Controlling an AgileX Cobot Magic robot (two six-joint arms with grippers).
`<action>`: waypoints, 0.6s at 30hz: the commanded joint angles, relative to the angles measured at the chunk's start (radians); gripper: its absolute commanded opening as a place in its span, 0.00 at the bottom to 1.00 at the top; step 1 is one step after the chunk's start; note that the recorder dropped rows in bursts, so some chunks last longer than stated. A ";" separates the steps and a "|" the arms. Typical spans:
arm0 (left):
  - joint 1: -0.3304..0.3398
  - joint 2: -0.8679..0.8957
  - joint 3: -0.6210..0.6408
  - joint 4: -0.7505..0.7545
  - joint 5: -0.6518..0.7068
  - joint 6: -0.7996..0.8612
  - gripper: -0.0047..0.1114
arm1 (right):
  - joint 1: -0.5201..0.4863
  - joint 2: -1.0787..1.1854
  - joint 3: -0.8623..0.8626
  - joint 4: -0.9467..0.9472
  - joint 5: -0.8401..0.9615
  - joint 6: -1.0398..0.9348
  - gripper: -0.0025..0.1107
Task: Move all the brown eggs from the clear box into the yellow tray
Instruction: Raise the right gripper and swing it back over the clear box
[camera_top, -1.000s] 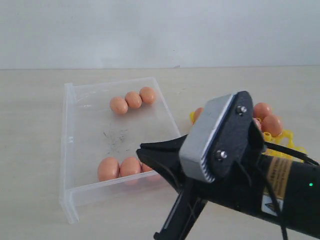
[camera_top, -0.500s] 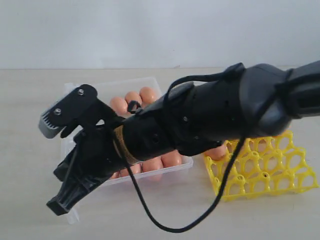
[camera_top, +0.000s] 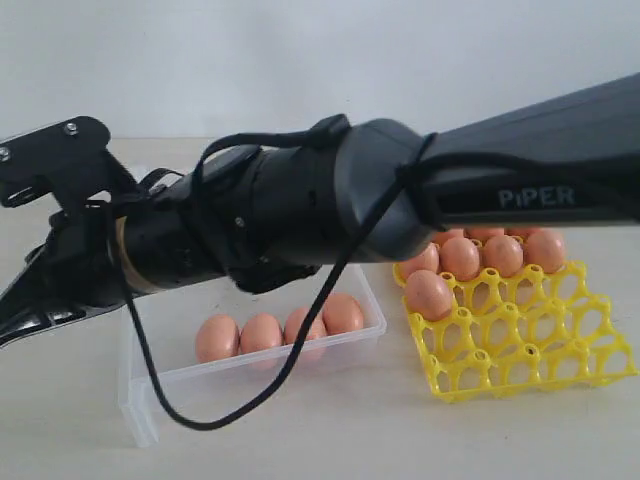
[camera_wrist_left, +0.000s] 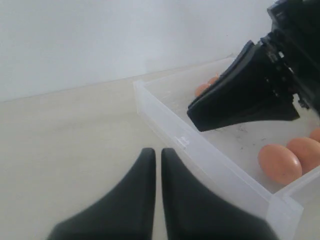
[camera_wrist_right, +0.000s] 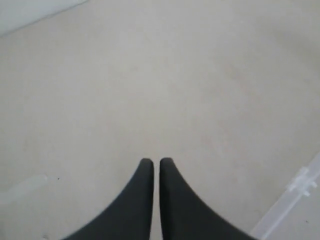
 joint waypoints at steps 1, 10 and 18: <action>-0.006 -0.003 0.004 0.002 -0.002 0.000 0.07 | -0.040 -0.002 0.026 -0.176 -0.087 -0.113 0.05; -0.006 -0.003 0.004 0.002 -0.002 0.000 0.07 | -0.005 0.077 0.052 -0.176 1.070 -0.562 0.04; -0.006 -0.003 0.004 0.002 -0.002 0.000 0.07 | -0.184 0.062 -0.061 0.828 0.720 -1.094 0.02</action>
